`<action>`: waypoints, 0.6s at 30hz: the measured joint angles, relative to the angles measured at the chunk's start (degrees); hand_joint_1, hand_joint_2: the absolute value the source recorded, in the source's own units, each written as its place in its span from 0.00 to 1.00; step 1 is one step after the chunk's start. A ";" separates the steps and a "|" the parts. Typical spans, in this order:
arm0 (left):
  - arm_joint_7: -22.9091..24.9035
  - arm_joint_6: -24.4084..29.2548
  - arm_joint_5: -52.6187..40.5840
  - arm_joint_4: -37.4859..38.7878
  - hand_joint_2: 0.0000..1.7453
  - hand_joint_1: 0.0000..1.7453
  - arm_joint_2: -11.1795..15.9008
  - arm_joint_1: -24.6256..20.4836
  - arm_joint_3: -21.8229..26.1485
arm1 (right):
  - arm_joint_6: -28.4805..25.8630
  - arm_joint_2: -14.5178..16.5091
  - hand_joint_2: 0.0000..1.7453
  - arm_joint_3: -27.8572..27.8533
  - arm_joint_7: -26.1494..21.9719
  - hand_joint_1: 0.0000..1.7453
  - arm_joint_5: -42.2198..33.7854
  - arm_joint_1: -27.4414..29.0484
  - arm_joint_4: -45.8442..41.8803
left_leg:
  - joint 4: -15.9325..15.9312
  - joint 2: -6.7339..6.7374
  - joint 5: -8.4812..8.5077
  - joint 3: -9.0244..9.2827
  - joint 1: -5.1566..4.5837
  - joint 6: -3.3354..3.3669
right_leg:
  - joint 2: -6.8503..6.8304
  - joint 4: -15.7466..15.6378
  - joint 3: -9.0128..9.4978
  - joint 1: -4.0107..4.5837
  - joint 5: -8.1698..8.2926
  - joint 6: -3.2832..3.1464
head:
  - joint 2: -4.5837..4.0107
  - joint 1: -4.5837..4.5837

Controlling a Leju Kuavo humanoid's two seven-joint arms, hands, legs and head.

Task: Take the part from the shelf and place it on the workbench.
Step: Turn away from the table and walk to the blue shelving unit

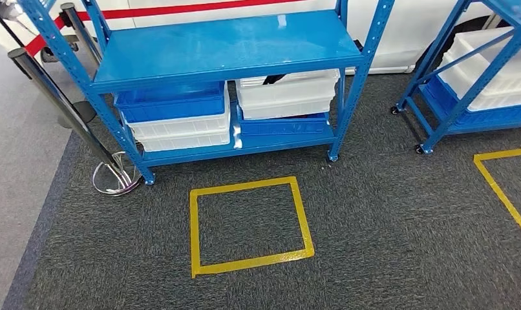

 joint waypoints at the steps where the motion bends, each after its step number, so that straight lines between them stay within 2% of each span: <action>1: -0.02 0.00 -0.01 0.00 0.00 0.00 0.00 -0.03 -0.02 | 0.00 0.00 0.00 0.00 0.00 0.00 0.02 -0.07 0.00 | -1.40 0.57 0.24 0.65 -0.20 0.40 | -0.46 0.05 0.13 0.12 -0.17 0.30 | 0.00 0.06; 3: -0.03 -0.01 -0.01 0.00 0.00 0.00 -0.02 0.08 -0.04 | -0.07 0.01 0.00 0.00 0.05 0.00 -0.05 -0.36 0.00 | -1.80 -0.22 0.25 0.54 -0.37 1.16 | -1.31 -0.09 0.44 0.22 -0.25 0.89 | 0.00 0.18; 4: -0.04 -0.01 -0.02 0.00 0.00 0.00 -0.04 0.19 -0.05 | -0.21 0.01 0.00 0.00 0.13 0.00 -0.19 -0.50 -0.01 | -2.10 -0.66 0.42 0.66 -0.25 1.53 | -1.18 -0.03 0.64 0.10 -0.44 1.21 | 0.00 0.19; 5: -0.05 -0.01 -0.02 0.00 0.00 0.00 -0.06 0.24 -0.06 | -0.40 0.02 0.00 0.00 0.23 0.00 -0.35 -0.59 -0.01 | -2.42 -1.11 0.63 0.80 -0.11 1.92 | -0.34 0.54 0.58 -0.01 -1.02 1.50 | 0.00 0.26; 6: -0.06 -0.01 -0.02 0.00 0.00 0.00 -0.08 0.20 -0.07 | -0.63 0.03 0.00 -0.01 0.37 0.00 -0.54 -0.62 -0.02 | -2.74 -1.53 0.85 0.95 0.05 2.30 | 1.03 2.25 -0.08 -0.14 -2.27 1.75 | 0.00 0.40; 8: -0.08 -0.01 -0.03 0.00 0.00 0.00 -0.11 0.02 -0.13 | -0.97 0.04 0.00 -0.04 0.58 0.00 -0.79 -0.45 -0.02 | -2.87 -2.31 1.05 0.93 0.11 2.73 | 3.99 8.88 -3.30 -0.29 -5.93 2.02 | 0.00 0.70; 9: -0.08 -0.01 -0.03 0.00 0.00 0.00 -0.12 -0.04 -0.17 | -1.07 0.04 0.00 -0.07 0.65 0.00 -0.85 -0.35 -0.02 | -2.83 -2.71 1.07 0.82 0.07 2.81 | 4.67 12.54 -5.23 -0.31 -7.35 2.10 | 0.00 0.77; 10: -0.08 -0.01 -0.04 0.00 0.00 0.00 -0.15 -0.02 -0.21 | -1.11 0.04 0.00 -0.08 0.67 0.00 -0.88 -0.27 -0.02 | -2.77 -3.10 1.06 0.78 0.04 2.83 | 4.92 14.82 -6.56 -0.31 -7.70 2.16 | 0.00 0.77; 11: -0.11 -0.03 -0.04 0.00 0.00 0.00 -0.18 0.01 -0.25 | -1.13 0.04 0.00 -0.09 0.68 0.00 -0.89 -0.22 -0.02 | -2.67 -3.47 1.02 0.79 0.03 2.83 | 5.00 15.15 -7.01 -0.31 -6.88 2.17 | 0.00 0.78; 12: -0.16 -0.05 -0.02 0.00 0.00 0.00 -0.22 0.02 -0.28 | -1.14 0.04 0.00 -0.10 0.68 0.00 -0.89 -0.21 -0.03 | -2.54 -3.81 0.92 0.85 0.03 2.79 | 5.02 13.17 -6.36 -0.34 -4.95 2.12 | 0.00 0.77; 13: -0.25 -0.09 0.00 0.00 0.00 0.00 -0.26 0.02 -0.30 | -1.14 0.04 0.00 -0.10 0.68 0.00 -0.89 -0.22 -0.04 | -2.37 -4.13 0.76 0.92 0.03 2.67 | 5.06 9.56 -4.89 -0.38 -2.51 2.01 | 0.00 0.78; 15: -0.43 -0.16 0.04 0.00 0.00 0.00 -0.30 0.00 -0.33 | -1.13 0.04 0.00 -0.13 0.67 0.00 -0.89 -0.34 -0.05 | -1.94 -4.59 0.32 0.94 -0.16 2.17 | 5.35 2.92 -2.09 -0.29 0.29 1.66 | -0.01 0.80; 16: -0.49 -0.17 0.04 0.00 0.00 0.00 -0.31 0.00 -0.34 | -1.11 0.04 0.00 -0.14 0.67 0.00 -0.89 -0.41 -0.05 | -1.80 -4.70 0.18 0.89 -0.27 1.85 | 5.49 1.23 -1.41 -0.23 0.61 1.44 | -0.01 0.78; 18: -0.53 -0.18 0.04 0.00 0.00 0.00 -0.31 0.02 -0.35 | -1.10 0.05 0.00 -0.15 0.66 0.00 -0.89 -0.47 -0.05 | -1.85 -4.84 0.08 0.86 -0.29 1.19 | 5.56 0.71 -1.27 -0.04 0.39 0.87 | -0.01 0.74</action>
